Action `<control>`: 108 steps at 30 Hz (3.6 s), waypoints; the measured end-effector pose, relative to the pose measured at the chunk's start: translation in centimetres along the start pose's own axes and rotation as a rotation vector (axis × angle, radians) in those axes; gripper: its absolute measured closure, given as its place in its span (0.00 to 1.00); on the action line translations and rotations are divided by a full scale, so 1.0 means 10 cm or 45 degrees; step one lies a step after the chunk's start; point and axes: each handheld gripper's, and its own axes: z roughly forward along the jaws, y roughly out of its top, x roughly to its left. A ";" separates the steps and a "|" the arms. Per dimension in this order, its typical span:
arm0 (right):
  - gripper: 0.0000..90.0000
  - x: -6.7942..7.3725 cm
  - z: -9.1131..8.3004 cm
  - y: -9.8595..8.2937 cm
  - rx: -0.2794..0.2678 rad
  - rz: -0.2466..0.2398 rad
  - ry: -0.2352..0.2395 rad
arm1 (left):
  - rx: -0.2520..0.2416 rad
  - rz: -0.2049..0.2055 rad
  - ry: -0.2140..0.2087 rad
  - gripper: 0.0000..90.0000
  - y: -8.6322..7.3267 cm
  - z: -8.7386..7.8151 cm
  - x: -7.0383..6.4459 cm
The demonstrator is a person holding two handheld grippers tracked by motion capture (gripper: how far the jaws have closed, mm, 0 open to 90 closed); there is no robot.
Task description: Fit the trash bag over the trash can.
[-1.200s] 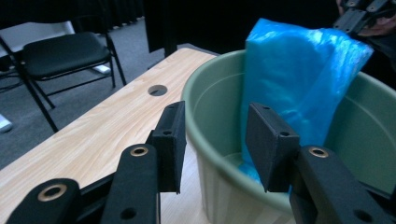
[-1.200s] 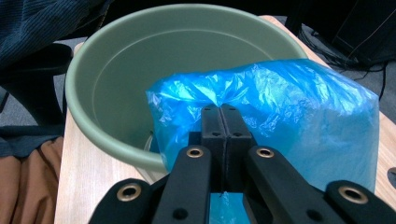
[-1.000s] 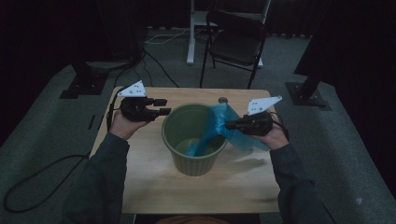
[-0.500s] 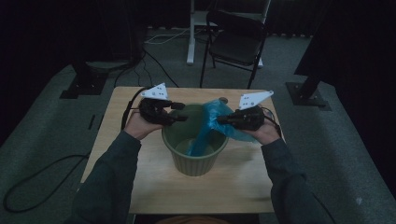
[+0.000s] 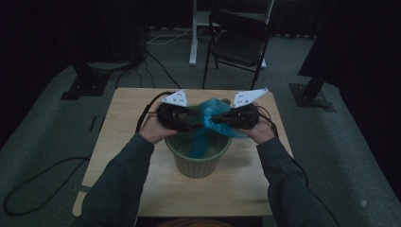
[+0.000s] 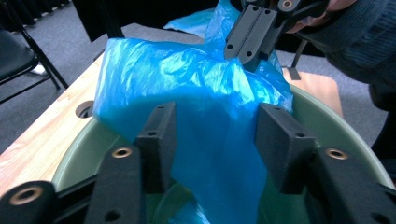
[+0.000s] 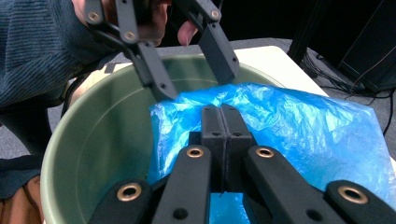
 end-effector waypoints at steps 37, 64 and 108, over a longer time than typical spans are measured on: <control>0.93 -0.13 -0.36 -0.39 0.023 0.135 -0.052 | 0.036 -0.013 0.139 1.00 -0.22 -0.19 0.04; 1.00 -0.03 -0.21 -0.12 -0.011 0.067 -0.049 | -0.035 0.049 0.053 0.60 0.11 -0.02 -0.10; 0.65 0.06 -0.21 -0.15 -0.019 0.048 -0.104 | 0.005 0.182 0.149 0.99 0.11 0.09 -0.27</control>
